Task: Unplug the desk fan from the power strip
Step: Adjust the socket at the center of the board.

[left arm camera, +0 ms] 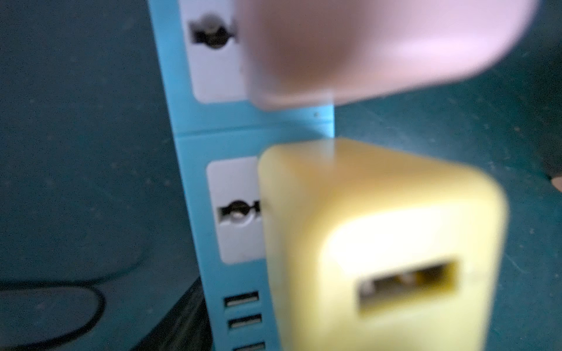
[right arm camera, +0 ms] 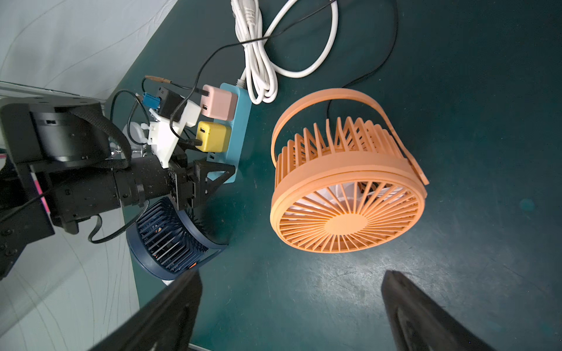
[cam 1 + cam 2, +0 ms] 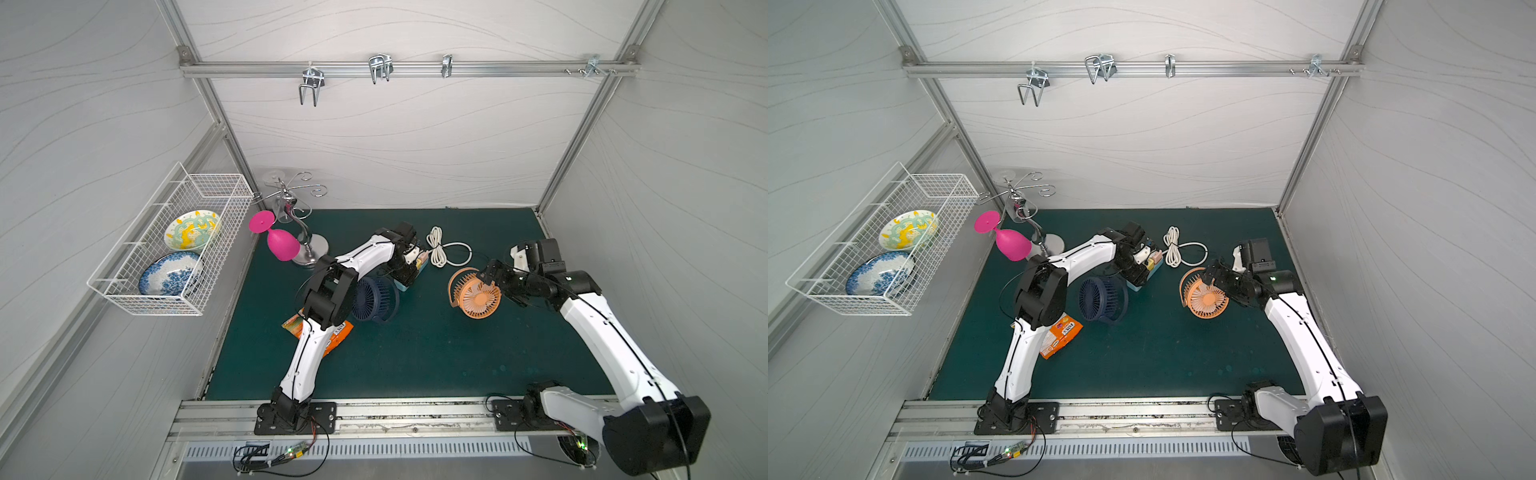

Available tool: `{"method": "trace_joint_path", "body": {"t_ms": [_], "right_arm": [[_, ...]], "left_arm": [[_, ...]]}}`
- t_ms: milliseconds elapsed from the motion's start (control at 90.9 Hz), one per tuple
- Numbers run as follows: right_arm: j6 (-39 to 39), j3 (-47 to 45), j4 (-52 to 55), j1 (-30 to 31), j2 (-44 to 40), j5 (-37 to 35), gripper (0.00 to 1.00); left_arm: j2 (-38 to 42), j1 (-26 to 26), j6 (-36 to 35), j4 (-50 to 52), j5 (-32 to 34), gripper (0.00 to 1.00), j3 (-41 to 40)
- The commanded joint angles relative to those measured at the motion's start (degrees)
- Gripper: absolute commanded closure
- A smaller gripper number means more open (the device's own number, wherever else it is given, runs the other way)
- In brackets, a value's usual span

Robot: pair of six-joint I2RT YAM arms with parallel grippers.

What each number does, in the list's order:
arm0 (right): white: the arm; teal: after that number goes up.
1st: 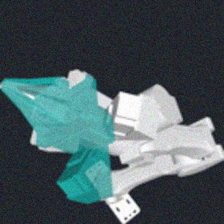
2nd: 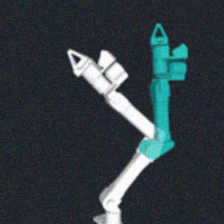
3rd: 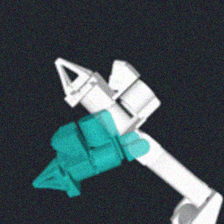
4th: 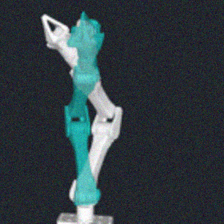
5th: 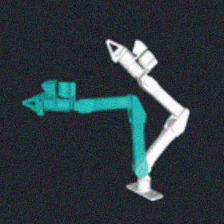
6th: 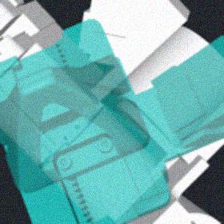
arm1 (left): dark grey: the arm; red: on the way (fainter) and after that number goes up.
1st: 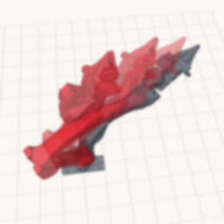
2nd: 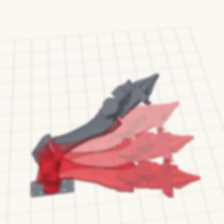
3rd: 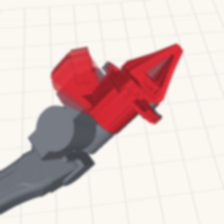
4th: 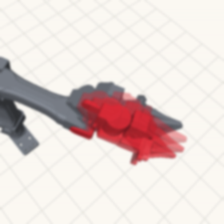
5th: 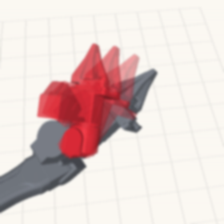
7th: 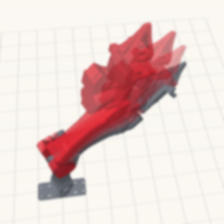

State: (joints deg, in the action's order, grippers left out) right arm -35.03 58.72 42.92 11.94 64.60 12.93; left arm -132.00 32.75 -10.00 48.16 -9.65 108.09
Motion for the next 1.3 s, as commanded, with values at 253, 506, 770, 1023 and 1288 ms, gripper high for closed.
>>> {"method": "trace_joint_path", "body": {"t_ms": [253,506,770,1023,1288], "right_arm": [[-0.6,5.9,-0.2,4.7,5.1,-1.4,0.04],[-0.8,10.9,0.6,8.2,10.0,-3.5,0.03],[-2.4,19.5,3.7,11.1,19.2,-3.2,0.06],[-4.0,27.3,5.6,12.7,28.6,-1.0,0.08],[-4.3,32.7,7.5,13.7,34.2,-1.7,0.1]], "left_arm": [[6.8,2.0,11.2,-10.2,5.1,0.22,-10.6],[13.4,3.7,15.4,-21.0,9.7,0.22,-22.1],[16.3,3.7,17.8,-28.4,11.7,0.26,-27.8],[16.6,3.7,20.9,-30.7,14.2,0.26,-29.1],[17.4,3.7,22.5,-33.6,13.4,0.37,-31.4]]}}
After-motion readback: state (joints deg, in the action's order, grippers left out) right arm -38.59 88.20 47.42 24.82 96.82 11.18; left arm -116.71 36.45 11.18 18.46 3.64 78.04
